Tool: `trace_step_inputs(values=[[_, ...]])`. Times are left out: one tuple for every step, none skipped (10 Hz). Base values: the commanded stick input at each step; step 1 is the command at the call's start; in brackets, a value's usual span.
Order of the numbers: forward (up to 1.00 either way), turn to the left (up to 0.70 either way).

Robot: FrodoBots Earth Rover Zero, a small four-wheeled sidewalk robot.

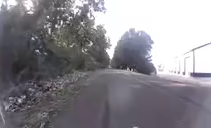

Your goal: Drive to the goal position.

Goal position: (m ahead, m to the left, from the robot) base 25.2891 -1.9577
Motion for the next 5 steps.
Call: trace_step_inputs(values=[[0.7, 0.0], [0.7, 0.0], [0.7, 0.0], [0.7, 0.0], [0.7, 0.0]])
